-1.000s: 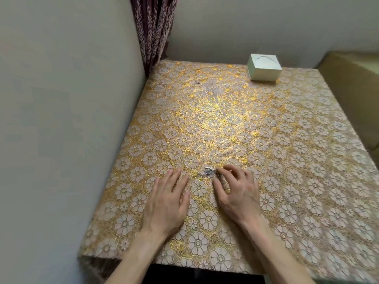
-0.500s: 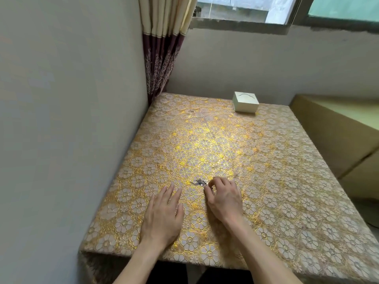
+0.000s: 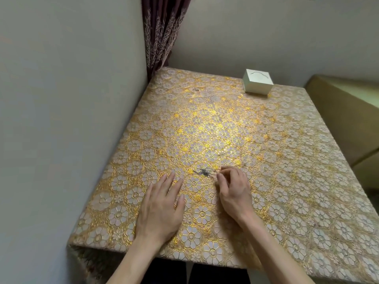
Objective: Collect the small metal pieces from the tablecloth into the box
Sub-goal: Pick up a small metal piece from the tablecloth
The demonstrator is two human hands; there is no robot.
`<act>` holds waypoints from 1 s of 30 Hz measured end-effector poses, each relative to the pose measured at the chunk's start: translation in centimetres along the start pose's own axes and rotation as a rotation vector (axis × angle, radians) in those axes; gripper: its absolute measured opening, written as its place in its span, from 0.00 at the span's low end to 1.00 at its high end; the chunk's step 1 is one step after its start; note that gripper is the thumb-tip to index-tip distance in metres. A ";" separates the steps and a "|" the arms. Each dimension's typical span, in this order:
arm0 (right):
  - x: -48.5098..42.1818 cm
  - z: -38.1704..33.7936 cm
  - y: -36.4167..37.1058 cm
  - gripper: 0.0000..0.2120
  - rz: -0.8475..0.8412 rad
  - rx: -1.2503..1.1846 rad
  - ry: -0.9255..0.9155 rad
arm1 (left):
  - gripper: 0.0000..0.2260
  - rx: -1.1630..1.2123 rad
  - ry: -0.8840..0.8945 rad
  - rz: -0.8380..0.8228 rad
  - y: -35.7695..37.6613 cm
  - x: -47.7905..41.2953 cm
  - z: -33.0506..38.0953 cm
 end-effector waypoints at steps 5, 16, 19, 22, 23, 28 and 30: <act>0.6 0.5 -0.7 0.03 -0.003 -0.117 -0.010 | 0.25 0.009 0.011 0.005 0.3 0.1 -0.3; 1.4 0.2 -1.7 0.09 0.057 -0.042 0.022 | 0.26 0.001 -0.037 -0.007 -0.2 -0.3 0.1; 0.9 -0.5 -1.5 0.13 0.028 0.071 -0.043 | 0.26 -0.042 -0.029 -0.014 -0.1 -0.3 0.3; 1.3 -1.1 -1.2 0.15 -0.004 0.188 -0.100 | 0.27 -0.058 -0.023 -0.019 -0.1 -0.3 0.4; 1.5 -1.2 -1.2 0.15 0.006 0.218 -0.116 | 0.26 -0.058 -0.024 -0.019 -0.1 -0.3 0.4; 2.4 -2.3 -1.3 0.09 0.095 0.302 -0.194 | 0.25 -0.048 -0.026 -0.018 -0.2 -0.3 0.3; 2.2 -2.2 -1.6 0.08 0.098 0.240 -0.142 | 0.25 -0.041 -0.026 -0.022 -0.2 -0.3 0.3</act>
Point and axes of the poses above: each hand's wrist, its own x-axis away from the middle knuckle, its own y-axis out of the palm, z = x × y, the point moved 7 cm from there along -x, towards the middle knuckle, and after that the axes turned 10 degrees about x, right-handed, at the moved point
